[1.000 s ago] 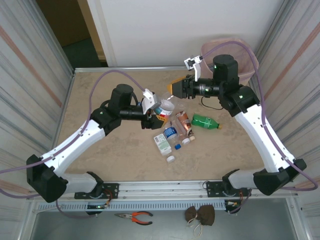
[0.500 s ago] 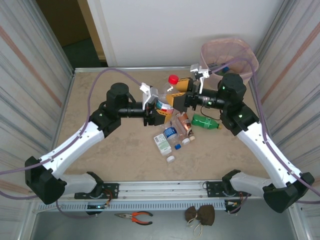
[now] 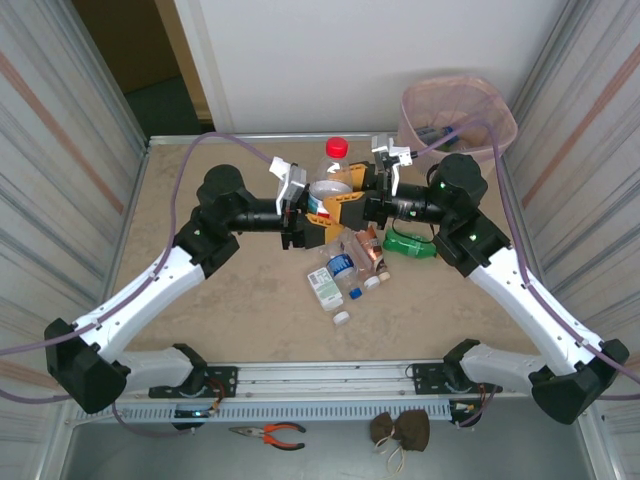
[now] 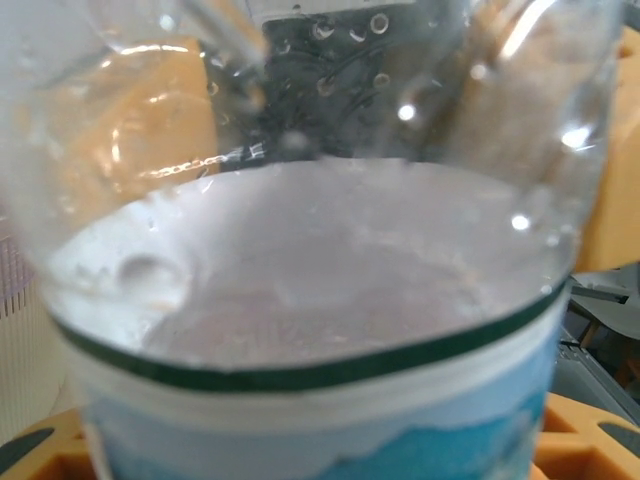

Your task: Put the plastic bottles in the bin

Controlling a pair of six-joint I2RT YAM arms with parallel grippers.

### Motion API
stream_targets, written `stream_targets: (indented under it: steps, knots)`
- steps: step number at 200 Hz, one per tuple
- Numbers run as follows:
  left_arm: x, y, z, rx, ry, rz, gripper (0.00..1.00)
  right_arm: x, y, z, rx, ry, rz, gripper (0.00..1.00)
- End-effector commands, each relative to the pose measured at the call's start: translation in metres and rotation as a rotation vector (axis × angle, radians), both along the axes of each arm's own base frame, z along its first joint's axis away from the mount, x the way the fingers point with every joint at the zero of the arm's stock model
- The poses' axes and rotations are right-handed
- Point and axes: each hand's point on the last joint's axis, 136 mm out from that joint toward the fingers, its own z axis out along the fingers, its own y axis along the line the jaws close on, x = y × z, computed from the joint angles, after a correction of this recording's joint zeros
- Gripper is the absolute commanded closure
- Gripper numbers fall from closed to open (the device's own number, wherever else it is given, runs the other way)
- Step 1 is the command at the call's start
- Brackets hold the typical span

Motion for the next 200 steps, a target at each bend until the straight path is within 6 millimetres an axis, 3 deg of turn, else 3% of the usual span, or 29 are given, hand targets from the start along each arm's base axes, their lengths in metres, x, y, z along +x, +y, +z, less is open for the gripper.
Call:
stream_targets:
  steps: [1, 27, 53, 108, 124, 152, 200]
  knots:
    - [-0.008, 0.003, 0.013, -0.035, -0.019, -0.017, 0.48, -0.014, -0.004, 0.015, 0.029, -0.063, 0.020, 0.41]
    - [-0.007, 0.003, 0.012, -0.033, -0.015, -0.008, 0.46, -0.015, -0.005, 0.019, 0.035, -0.072, 0.018, 0.43]
    - [-0.006, 0.006, 0.011, -0.033, -0.018, 0.022, 0.35, -0.013, -0.007, 0.022, 0.027, -0.081, -0.016, 0.45]
    - [0.015, 0.020, -0.017, 0.028, -0.020, 0.216, 0.21, 0.018, -0.028, 0.031, -0.017, -0.090, -0.191, 0.49]
    - [0.020, 0.024, -0.026, 0.044, -0.009, 0.262, 0.20, 0.036, -0.043, 0.035, -0.024, -0.073, -0.266, 0.50]
    - [0.024, 0.030, -0.037, 0.062, 0.007, 0.306, 0.20, 0.087, -0.085, 0.038, -0.011, 0.016, -0.468, 0.50]
    - [0.027, 0.035, -0.041, 0.062, 0.010, 0.332, 0.20, 0.189, -0.186, 0.020, 0.057, 0.264, -0.921, 0.57]
